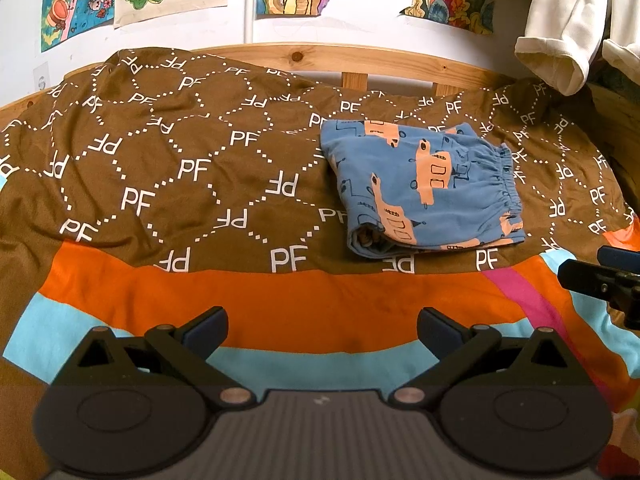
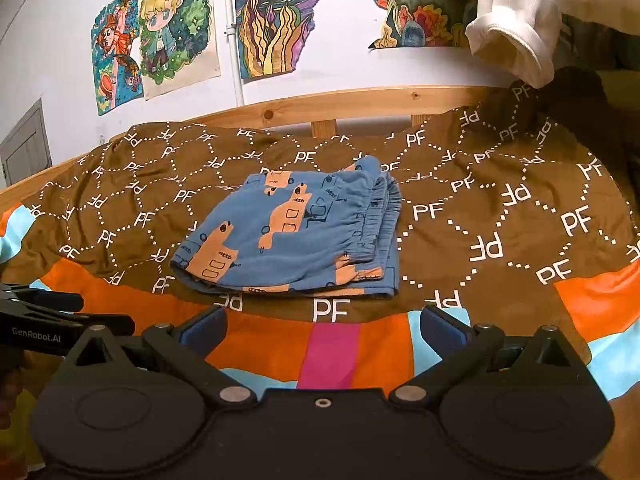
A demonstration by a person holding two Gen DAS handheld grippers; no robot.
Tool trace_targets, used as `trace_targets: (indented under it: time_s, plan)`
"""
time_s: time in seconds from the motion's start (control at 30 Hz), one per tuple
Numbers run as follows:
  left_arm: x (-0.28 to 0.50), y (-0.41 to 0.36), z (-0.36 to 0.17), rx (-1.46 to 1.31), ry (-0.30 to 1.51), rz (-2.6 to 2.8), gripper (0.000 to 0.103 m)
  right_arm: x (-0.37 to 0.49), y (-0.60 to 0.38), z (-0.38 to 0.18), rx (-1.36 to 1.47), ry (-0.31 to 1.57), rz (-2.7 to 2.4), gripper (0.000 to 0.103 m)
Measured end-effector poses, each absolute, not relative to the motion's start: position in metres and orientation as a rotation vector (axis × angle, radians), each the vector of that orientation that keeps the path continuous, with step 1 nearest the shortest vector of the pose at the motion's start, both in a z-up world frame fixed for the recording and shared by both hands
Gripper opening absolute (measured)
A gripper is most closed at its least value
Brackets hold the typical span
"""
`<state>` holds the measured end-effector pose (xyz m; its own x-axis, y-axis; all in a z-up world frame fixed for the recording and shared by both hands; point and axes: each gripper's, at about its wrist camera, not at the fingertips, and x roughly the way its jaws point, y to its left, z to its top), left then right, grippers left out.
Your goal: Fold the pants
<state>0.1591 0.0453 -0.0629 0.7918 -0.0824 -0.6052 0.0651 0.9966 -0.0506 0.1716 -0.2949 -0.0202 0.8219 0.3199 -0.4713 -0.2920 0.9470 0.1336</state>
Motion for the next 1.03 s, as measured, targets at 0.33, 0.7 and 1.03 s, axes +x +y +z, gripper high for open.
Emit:
trace_targets:
  time_s: [0.33,0.7,1.03]
  plan:
    - [0.1599,0.0439,-0.0631,0.003,0.687,-0.055,0.103,0.1689,-0.2925,-0.0237,0.061,0.517,0.317,0.102]
    - [0.1615,0.0403,-0.0597,0.028,0.665,-0.045,0.103,0.1677,-0.2921,-0.0235,0.066,0.521,0.312,0.102]
    - [0.1618,0.0406,-0.0612,0.021,0.676,-0.057,0.103,0.1670,-0.2921,-0.0255,0.070,0.533,0.307,0.102]
